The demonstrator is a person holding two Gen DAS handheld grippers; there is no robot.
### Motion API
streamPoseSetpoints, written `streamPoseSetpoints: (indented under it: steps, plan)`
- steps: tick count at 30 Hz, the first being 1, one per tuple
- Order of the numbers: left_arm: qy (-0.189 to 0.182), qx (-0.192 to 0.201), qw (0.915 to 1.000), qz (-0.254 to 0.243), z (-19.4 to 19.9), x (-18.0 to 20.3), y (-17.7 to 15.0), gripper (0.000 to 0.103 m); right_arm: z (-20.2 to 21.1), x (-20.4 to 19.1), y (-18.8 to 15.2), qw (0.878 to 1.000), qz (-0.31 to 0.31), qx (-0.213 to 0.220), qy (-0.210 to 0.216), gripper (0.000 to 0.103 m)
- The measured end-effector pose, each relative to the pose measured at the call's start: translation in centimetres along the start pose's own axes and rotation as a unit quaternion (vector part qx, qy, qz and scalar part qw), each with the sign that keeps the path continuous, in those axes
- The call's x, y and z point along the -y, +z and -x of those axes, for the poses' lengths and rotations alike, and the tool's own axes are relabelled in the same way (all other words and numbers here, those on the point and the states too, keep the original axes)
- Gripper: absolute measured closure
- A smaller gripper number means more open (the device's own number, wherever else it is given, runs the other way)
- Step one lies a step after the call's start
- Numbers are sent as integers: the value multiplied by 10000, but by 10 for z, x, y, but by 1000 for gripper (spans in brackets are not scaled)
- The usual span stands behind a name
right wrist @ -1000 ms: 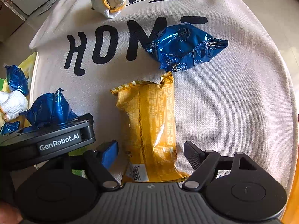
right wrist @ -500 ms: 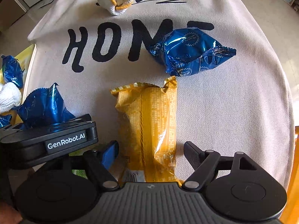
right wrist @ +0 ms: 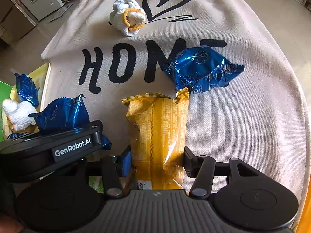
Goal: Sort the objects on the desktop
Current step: 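Carry the yellow and blue packets to the yellow tray and release both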
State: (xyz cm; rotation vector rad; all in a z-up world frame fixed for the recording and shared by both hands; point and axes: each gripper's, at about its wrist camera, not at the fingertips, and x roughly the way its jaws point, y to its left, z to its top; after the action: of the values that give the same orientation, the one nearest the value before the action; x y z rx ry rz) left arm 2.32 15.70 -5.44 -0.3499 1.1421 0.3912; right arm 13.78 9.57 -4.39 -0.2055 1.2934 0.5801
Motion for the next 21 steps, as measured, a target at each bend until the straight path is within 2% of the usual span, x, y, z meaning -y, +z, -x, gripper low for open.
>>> streamPoseSetpoints:
  steps: [7, 9, 21]
  plan:
    - [18, 115, 9999, 90, 9, -8, 5, 43, 9, -1, -3, 9999, -30, 63, 94, 50]
    - [28, 143, 9998, 135, 15, -12, 5, 43, -1, 6, 3, 9998, -44, 25, 207, 50]
    - [-121, 409, 9980, 469, 46, -37, 22, 43, 28, 0, -4, 9966, 31, 258, 787, 50]
